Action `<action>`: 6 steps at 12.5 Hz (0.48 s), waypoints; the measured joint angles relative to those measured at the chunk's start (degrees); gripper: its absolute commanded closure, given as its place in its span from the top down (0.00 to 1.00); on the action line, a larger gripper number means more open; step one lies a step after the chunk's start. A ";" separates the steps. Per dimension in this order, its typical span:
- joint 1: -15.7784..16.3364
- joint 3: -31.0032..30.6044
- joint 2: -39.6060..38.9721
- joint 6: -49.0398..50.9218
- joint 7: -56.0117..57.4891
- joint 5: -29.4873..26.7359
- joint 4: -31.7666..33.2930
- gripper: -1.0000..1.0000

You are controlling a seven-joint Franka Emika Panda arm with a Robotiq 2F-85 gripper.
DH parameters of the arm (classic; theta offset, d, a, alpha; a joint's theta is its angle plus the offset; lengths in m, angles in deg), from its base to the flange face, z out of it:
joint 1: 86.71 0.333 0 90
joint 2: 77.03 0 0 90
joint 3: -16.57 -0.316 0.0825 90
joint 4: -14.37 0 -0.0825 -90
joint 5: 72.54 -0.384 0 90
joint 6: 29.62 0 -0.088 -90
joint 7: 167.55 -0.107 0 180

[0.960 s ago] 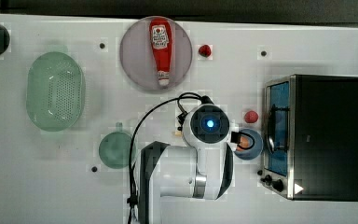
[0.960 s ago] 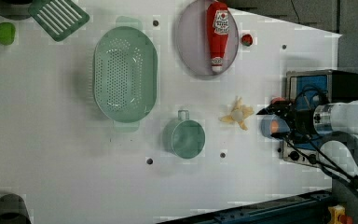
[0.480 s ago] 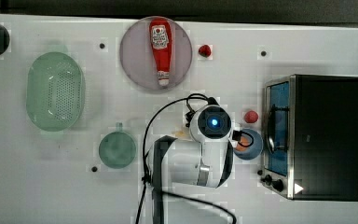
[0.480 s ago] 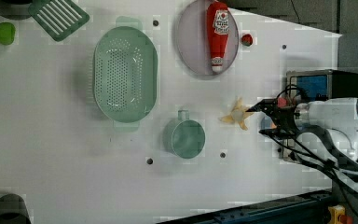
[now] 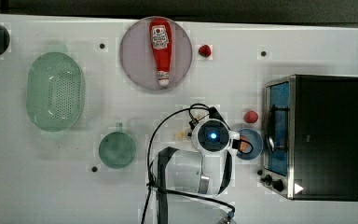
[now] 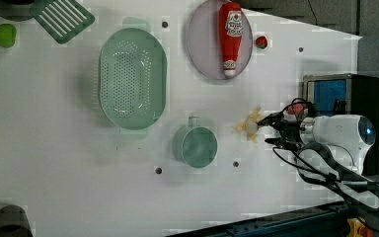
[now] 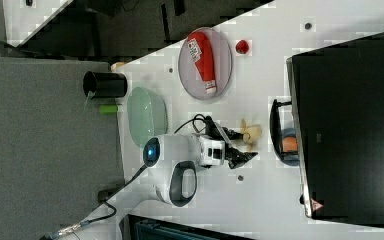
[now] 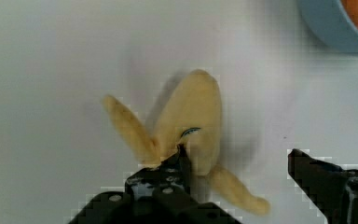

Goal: Pick banana from table and place on oven.

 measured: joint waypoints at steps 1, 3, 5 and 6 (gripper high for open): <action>-0.25 -0.63 -0.81 -1.45 -0.02 -0.73 -0.22 0.47; 0.19 -0.59 -2.04 -3.36 -0.07 -0.63 -0.56 0.26; 0.64 -0.09 -1.52 -2.97 -0.06 -0.70 -0.78 0.25; 0.63 -0.48 -1.54 -3.13 -0.10 -1.32 -1.23 0.25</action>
